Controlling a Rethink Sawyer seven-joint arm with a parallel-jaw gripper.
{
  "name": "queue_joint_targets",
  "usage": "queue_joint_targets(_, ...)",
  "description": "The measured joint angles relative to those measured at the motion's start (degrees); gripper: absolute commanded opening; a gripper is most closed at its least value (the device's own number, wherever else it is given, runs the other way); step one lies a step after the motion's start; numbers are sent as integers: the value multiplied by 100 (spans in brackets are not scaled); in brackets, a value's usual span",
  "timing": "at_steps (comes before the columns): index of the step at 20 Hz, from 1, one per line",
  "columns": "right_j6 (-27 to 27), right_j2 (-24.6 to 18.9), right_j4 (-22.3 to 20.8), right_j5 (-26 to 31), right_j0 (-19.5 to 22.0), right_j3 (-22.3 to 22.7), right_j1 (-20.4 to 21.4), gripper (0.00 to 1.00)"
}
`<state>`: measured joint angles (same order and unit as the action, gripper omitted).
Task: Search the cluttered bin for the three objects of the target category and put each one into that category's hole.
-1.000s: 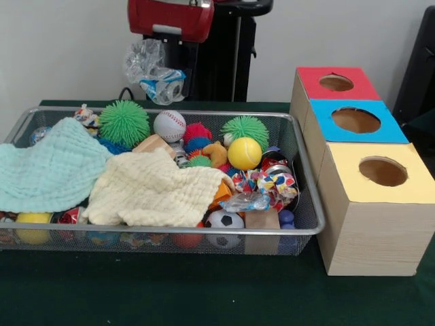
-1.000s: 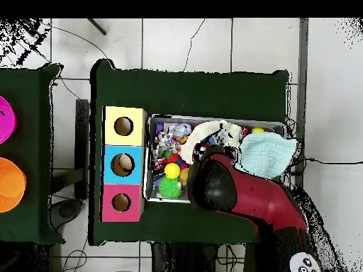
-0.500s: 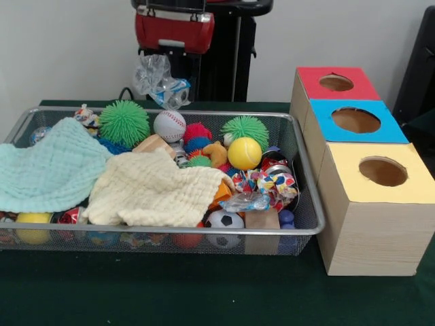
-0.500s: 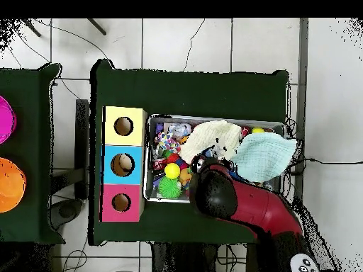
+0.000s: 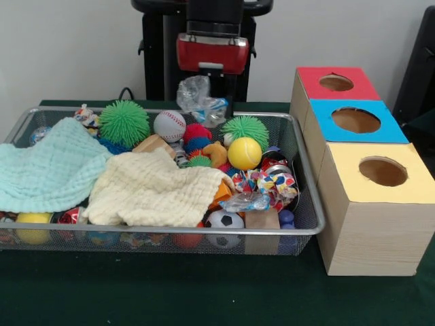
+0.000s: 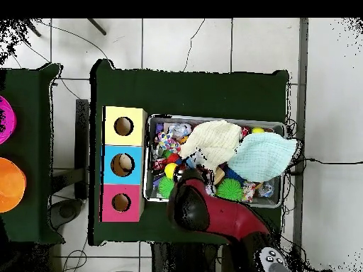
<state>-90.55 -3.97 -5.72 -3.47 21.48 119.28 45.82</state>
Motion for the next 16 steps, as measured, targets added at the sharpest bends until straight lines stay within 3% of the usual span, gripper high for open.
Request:
queue_joint_targets(7, 0, -4, 107, -136, -265, 255, -81, 0)
queue_joint_targets(16, 0, -3, 222, -136, -302, 368, -83, 0)
